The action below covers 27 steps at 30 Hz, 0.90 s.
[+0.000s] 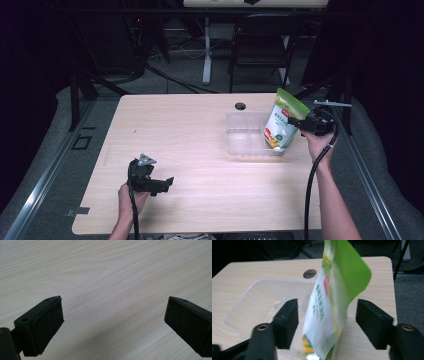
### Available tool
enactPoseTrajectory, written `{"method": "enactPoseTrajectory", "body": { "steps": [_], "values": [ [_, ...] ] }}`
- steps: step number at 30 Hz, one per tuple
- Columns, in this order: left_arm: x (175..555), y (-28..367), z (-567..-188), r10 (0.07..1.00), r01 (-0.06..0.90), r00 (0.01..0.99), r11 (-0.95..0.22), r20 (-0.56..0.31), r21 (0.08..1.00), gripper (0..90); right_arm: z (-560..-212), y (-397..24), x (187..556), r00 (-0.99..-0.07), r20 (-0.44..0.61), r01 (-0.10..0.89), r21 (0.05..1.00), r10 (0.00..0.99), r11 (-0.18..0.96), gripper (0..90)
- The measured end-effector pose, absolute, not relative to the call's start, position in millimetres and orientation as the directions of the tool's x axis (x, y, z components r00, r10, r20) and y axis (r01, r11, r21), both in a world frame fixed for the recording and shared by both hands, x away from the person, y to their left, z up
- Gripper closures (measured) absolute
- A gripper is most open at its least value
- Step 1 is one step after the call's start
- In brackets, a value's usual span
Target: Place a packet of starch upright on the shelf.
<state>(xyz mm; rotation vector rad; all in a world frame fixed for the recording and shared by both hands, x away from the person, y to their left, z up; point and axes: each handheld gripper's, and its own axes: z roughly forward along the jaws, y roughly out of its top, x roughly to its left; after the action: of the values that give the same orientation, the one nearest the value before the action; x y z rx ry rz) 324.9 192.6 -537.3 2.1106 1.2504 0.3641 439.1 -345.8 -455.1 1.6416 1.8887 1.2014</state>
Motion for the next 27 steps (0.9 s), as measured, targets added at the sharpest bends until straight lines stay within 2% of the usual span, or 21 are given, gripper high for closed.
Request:
{"method": "enactPoseTrajectory", "body": {
  "steps": [6,16,27],
  "values": [
    [324.9,192.5,-537.4,0.858,0.678,0.507,-0.334,-0.087,0.655,1.9,-442.2,-343.9,426.8,-0.304,0.232,0.648,0.761,0.924,0.023,19.1],
    [324.9,192.4,-537.5,0.858,0.678,0.506,-0.333,-0.088,0.656,1.9,-426.2,-334.1,396.5,-0.404,0.200,0.651,0.749,0.893,0.126,6.7],
    [324.7,191.2,-537.5,0.858,0.676,0.508,-0.336,-0.084,0.656,1.9,-427.0,-323.5,348.9,-0.487,0.145,0.641,0.729,0.861,0.240,1.5]
  ]
}}
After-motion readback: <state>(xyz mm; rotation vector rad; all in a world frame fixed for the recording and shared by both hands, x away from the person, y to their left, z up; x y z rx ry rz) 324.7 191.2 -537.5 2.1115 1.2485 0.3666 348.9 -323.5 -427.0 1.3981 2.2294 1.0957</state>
